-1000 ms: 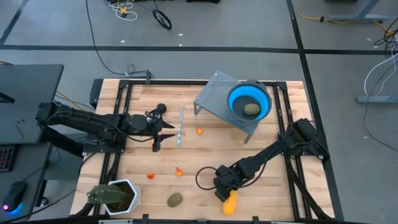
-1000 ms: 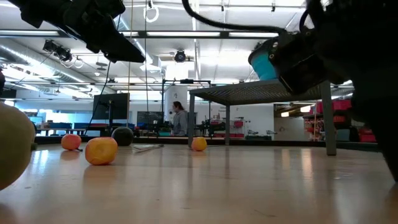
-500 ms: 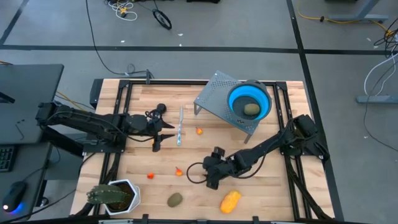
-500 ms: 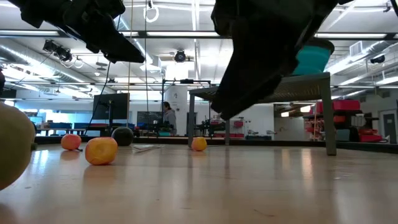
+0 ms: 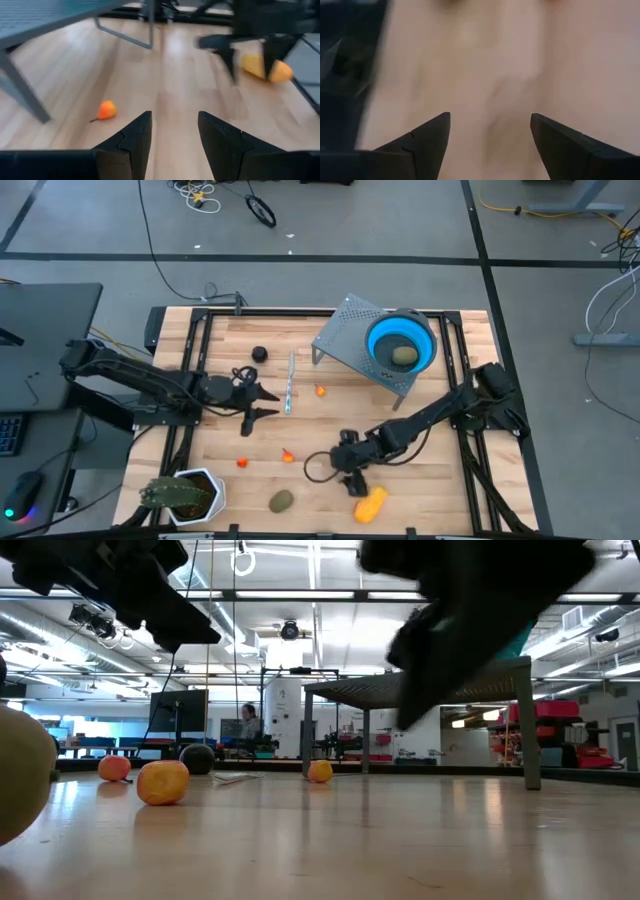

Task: Pick & Place Fruit
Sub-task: Put the yellow mango in the blue strainer bowl on the shelf

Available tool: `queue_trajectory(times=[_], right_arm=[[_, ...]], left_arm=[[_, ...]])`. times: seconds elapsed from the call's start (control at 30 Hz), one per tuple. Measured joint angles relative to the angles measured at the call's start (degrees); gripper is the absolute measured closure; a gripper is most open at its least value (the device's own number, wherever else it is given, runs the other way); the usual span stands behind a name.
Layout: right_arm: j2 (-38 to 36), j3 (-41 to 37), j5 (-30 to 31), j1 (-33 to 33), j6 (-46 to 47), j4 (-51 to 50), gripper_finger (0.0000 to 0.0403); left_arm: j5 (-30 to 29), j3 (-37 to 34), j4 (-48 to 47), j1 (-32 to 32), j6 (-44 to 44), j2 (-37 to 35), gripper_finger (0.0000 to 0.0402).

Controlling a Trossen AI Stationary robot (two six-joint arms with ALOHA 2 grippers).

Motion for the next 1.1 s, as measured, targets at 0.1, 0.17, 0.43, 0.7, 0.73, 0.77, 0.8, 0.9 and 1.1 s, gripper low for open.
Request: queue_trajectory(times=[0.1, 0.17, 0.43, 0.7, 0.73, 0.77, 0.8, 0.9, 1.1], right_arm=[[-1.88, 0.00, -5.97, 1.16, -1.34, -3.24, 0.0119], [-3.22, 0.01, -7.16, 1.99, -2.86, -5.25, 0.0119], [-6.35, 0.04, -7.60, 5.22, -9.87, -7.73, 0.0119], [-5.88, 0.04, -4.01, 9.29, -10.19, -12.81, 0.0118], [-5.88, 0.04, -4.26, 9.88, -10.11, -12.54, 0.0118], [-5.88, 0.04, -4.33, 10.49, -9.97, -12.58, 0.0118], [-5.88, 0.04, -4.29, 11.13, -9.95, -12.59, 0.0118], [-5.88, 0.04, -4.01, 12.77, -10.35, -13.17, 0.0115], [-5.88, -1.66, 4.07, 14.56, -11.51, -11.02, 0.0076]], left_arm=[[-2.74, -0.90, 1.11, -0.24, -2.20, 0.00, 0.0232], [-4.19, -1.36, 1.24, -0.26, -4.17, 0.00, 0.0232], [-8.55, -2.48, 1.62, -0.44, -11.20, 0.00, 0.0232], [-12.76, -2.48, 1.22, -2.72, -11.79, 0.00, 0.0232], [-13.38, -2.48, 1.20, -3.04, -12.38, 0.00, 0.0232], [-14.27, -2.48, 1.20, -3.39, -12.87, 0.00, 0.0232], [-15.35, -2.48, 1.17, -3.73, -13.52, 0.00, 0.0232], [-19.69, -2.48, 1.17, -4.81, -15.31, 0.00, 0.0232], [-26.91, -2.48, 1.15, -7.05, -19.81, 0.00, 0.0232]])
